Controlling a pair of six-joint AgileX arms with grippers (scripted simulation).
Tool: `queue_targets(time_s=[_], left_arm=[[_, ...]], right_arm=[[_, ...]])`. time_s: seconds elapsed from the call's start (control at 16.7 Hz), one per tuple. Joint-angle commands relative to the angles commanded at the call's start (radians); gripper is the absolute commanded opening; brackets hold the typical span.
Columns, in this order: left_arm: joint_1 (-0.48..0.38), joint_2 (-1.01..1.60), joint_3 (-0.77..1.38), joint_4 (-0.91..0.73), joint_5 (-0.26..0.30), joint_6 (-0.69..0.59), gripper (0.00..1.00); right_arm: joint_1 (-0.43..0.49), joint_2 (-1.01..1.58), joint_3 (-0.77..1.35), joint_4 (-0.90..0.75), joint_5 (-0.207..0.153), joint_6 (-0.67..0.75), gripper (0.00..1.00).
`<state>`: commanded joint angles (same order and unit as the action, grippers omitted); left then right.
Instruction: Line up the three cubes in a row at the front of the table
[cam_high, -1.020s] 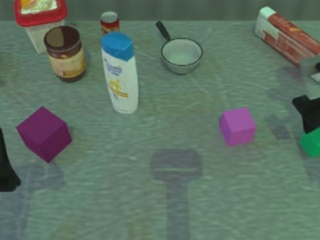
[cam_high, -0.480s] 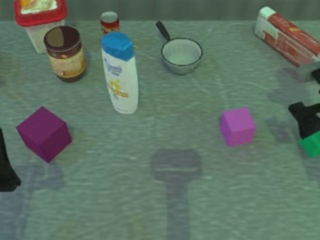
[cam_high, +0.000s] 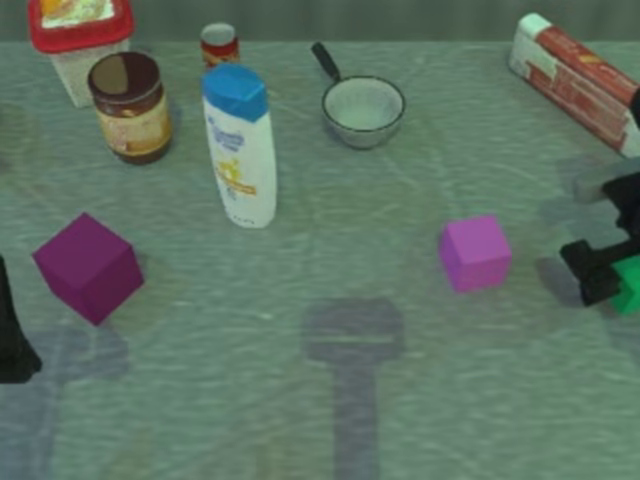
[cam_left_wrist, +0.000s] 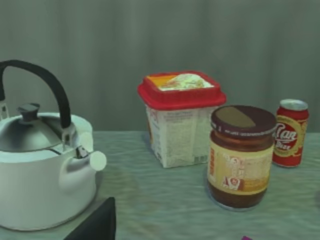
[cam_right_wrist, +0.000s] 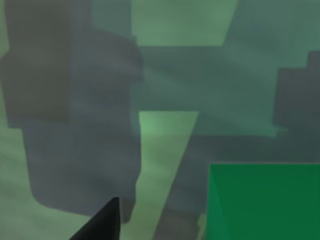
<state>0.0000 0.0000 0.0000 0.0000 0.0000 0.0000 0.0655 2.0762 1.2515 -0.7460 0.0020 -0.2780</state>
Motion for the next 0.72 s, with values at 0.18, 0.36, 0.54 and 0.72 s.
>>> queue_targets(time_s=[0.18,0.36,0.54,0.72], left_arm=[[0.000,0.000,0.000,0.000,0.000,0.000,1.00],[0.000,0.000,0.000,0.000,0.000,0.000,1.00],[0.000,0.000,0.000,0.000,0.000,0.000,1.00],[0.000,0.000,0.000,0.000,0.000,0.000,1.00]], right_arm=[[0.000,0.000,0.000,0.000,0.000,0.000,1.00],[0.000,0.000,0.000,0.000,0.000,0.000,0.77],[0.000,0.000,0.000,0.000,0.000,0.000,0.55],[0.000,0.000,0.000,0.000,0.000,0.000,0.32]])
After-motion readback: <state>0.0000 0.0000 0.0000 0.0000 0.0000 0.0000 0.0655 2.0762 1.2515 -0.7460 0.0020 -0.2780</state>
